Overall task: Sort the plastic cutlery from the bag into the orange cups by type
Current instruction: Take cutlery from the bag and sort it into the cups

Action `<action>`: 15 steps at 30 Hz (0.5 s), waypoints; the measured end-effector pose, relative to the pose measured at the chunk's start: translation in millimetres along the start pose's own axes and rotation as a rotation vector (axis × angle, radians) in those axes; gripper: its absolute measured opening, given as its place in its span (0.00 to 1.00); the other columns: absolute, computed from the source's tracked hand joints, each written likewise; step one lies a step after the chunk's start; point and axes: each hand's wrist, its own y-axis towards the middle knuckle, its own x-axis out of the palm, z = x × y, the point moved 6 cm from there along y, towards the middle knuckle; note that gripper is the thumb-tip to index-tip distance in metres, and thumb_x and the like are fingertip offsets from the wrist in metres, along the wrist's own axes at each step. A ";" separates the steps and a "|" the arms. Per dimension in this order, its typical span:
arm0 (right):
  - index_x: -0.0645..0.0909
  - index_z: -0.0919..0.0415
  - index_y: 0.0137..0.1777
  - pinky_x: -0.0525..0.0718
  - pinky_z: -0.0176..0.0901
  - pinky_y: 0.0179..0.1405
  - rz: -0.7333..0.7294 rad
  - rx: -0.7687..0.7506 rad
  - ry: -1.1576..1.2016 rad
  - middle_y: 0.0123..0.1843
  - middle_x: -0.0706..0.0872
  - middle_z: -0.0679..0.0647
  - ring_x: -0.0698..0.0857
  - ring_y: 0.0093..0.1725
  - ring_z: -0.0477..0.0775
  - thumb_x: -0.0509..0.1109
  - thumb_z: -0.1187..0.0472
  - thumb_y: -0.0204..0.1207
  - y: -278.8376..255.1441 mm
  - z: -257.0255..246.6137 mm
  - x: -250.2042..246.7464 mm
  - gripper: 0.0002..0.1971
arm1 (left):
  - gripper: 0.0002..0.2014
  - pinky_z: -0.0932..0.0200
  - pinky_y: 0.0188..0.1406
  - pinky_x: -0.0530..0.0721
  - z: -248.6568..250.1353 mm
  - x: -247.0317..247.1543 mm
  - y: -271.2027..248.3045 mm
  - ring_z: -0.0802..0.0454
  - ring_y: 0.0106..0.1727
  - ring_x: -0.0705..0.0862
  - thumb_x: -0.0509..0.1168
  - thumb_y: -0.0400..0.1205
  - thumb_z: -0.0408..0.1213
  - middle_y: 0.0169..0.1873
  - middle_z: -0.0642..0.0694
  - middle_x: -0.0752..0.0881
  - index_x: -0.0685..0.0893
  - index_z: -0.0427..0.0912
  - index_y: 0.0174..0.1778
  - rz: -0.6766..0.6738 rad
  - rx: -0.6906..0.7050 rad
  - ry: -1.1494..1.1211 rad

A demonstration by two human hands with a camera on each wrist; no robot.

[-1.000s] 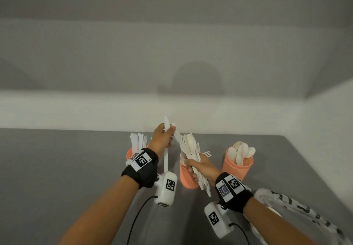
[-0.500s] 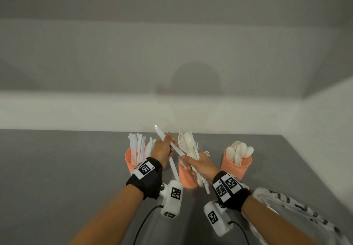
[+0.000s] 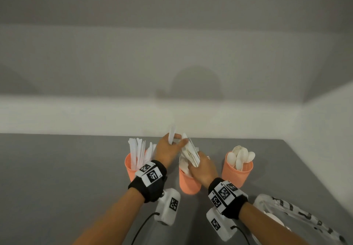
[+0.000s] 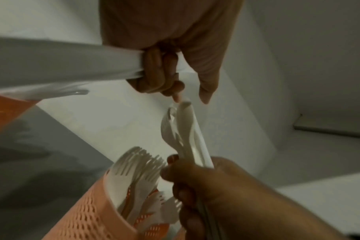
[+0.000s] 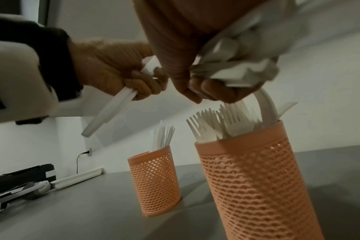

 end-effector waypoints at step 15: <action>0.74 0.62 0.63 0.80 0.40 0.41 -0.008 0.011 0.077 0.50 0.85 0.56 0.85 0.50 0.57 0.66 0.62 0.76 2.4 7.1 1.0 0.16 | 0.07 0.62 0.27 0.72 -7.3 1.7 4.9 0.51 0.32 0.76 0.55 0.85 0.37 0.35 0.44 0.77 0.68 0.37 0.53 0.138 -0.053 -0.139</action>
